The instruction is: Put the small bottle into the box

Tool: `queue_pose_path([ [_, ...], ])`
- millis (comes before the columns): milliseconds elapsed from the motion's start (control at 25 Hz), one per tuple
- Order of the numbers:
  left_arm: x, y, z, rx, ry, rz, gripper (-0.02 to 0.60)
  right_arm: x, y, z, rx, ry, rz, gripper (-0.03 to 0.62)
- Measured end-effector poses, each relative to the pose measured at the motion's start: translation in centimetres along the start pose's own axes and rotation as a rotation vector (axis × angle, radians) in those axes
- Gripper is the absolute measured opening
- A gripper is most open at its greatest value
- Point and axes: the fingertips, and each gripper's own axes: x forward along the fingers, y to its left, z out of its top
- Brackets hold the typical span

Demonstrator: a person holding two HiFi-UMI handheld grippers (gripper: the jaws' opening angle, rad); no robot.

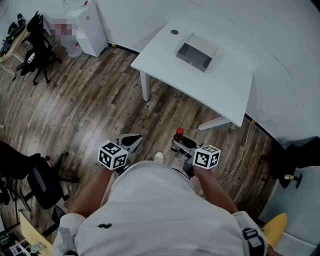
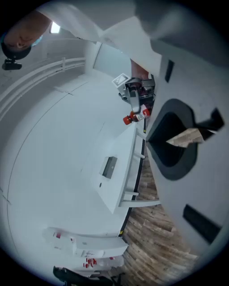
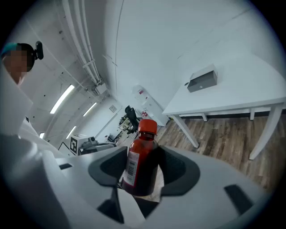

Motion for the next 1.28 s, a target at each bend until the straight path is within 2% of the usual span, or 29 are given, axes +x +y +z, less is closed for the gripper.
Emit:
queue_pose_path([
  [200, 4.7, -0.6, 3.5, 0.057, 0.008, 0.008, 0.006, -2.6, -3.8, 3.2, 0.015, -0.059, 0.0, 0.227],
  [400, 8.2, -1.6, 5.3, 0.085, 0.065, -0.032, 0.006, -4.4, -6.7, 4.3, 0.061, -0.107, -0.031, 0.227],
  [640, 9.7, -0.6, 7.4, 0.111, 0.091, -0.054, 0.006, -4.0, -8.4, 5.1, 0.045, -0.088, -0.086, 0.227],
  [920, 11.0, 4.1, 10.7, 0.116, 0.058, -0.131, 0.006, -0.4, -9.8, 8.6, 0.007, -0.057, -0.177, 0.227],
  [1080, 12.2, 7.3, 14.2, 0.121, 0.054, -0.211, 0.006, 2.0, -11.4, 12.2, 0.009, -0.06, -0.243, 0.227],
  [1280, 11.9, 12.3, 18.1, 0.102, 0.047, -0.268, 0.006, 6.0, -13.4, 17.2, 0.013, -0.056, -0.315, 0.227],
])
